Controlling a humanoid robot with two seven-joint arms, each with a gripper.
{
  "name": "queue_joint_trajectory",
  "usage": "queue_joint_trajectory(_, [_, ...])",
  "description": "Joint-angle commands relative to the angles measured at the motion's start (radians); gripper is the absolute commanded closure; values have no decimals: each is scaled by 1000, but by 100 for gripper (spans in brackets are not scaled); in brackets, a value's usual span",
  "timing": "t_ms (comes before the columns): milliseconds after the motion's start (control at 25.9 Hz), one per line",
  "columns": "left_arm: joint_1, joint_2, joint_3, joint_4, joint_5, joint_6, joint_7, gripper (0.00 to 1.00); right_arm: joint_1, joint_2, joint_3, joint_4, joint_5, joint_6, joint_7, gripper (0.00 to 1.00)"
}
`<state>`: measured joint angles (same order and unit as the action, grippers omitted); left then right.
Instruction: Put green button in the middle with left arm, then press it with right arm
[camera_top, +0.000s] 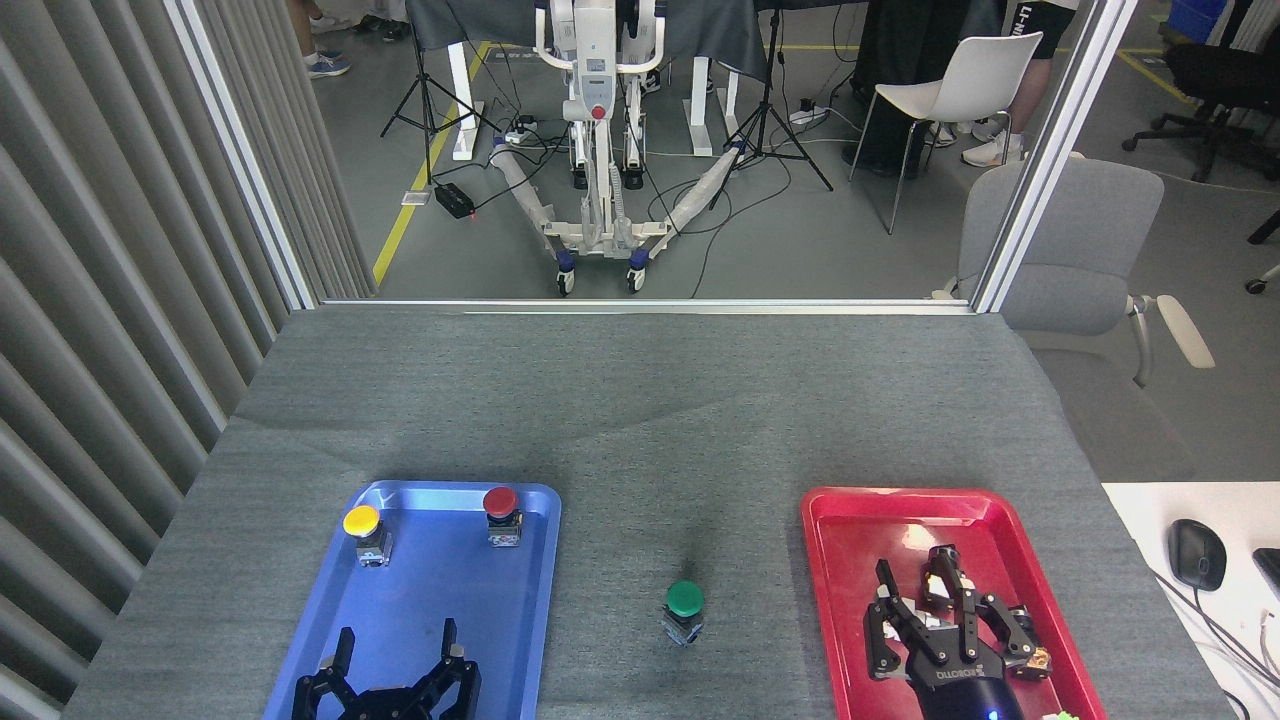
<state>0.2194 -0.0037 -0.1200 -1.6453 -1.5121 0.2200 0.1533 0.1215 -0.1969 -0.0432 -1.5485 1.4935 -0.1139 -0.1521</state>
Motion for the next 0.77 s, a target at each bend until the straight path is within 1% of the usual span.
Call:
queue_joint_trajectory(0, [-2,2,0,-1,3,-56,2,1,26,-10,-27,-18,-2,-9,11,0])
queue_joint_trajectory(193, [-3,5,0,-1,4,-77,2,1,46,-4,-87,-19,-9,-12,12,0])
queue_joint_trajectory(270, [-6,5,0,-1,4,-113,2,1,47,-1,-92,-21,-24,-13,12,0])
queue_joint_trajectory(386, [-9,5,14,1,18,-165,2,1,49,8,-95,-21,-27,-13,12,0])
queue_joint_trajectory(541, [-14,7,29,1,72,-169,2,1,50,19,-101,-22,-28,-15,9,0])
queue_joint_trajectory(734, [-37,11,36,25,99,-169,2,1,50,19,-110,-21,-28,-16,11,0])
